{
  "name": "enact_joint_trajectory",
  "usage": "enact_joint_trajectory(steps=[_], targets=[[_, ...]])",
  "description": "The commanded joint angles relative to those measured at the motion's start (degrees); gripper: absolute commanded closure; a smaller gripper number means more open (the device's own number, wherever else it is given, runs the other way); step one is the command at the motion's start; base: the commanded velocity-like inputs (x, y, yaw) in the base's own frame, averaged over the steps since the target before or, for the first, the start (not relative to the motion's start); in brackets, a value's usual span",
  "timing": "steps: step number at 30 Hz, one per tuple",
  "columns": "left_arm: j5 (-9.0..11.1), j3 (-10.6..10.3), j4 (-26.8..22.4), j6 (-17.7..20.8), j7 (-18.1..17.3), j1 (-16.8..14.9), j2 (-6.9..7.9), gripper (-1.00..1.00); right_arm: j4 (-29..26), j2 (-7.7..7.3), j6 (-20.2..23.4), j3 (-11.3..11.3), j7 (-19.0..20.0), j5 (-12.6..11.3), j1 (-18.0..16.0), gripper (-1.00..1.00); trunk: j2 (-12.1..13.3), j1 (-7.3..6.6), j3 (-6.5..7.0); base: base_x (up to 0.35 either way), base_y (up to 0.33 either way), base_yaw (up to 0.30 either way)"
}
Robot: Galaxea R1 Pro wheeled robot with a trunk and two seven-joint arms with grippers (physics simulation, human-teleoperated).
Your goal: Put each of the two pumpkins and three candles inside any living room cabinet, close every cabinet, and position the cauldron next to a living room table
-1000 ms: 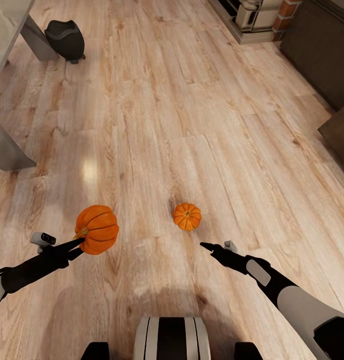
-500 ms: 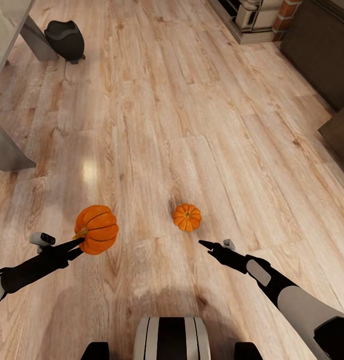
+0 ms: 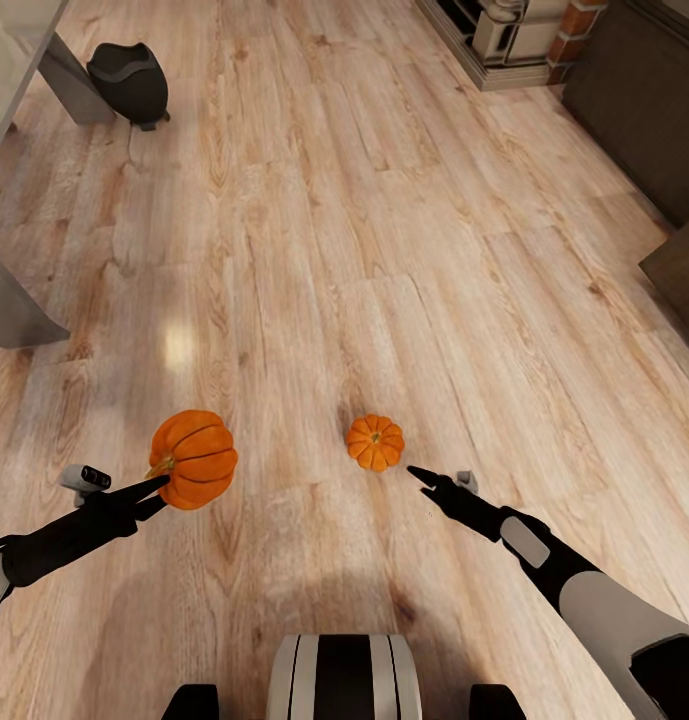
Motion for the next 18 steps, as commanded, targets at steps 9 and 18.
enact_joint_trajectory(steps=[9,18], targets=[[0.1,0.0,0.0,0.2,-0.1,0.0,0.04,1.0,0.2,-0.4,0.0,-0.7,-0.4,-0.6,0.0,-1.0,0.0,-0.01,-0.03,0.039,0.0,0.0],[0.6,0.0,0.1,0.2,-0.1,0.0,0.05,1.0,0.2,-0.4,-0.1,-0.8,-0.4,-0.7,0.0,-1.0,0.0,-0.01,-0.03,0.072,0.0,0.0]])
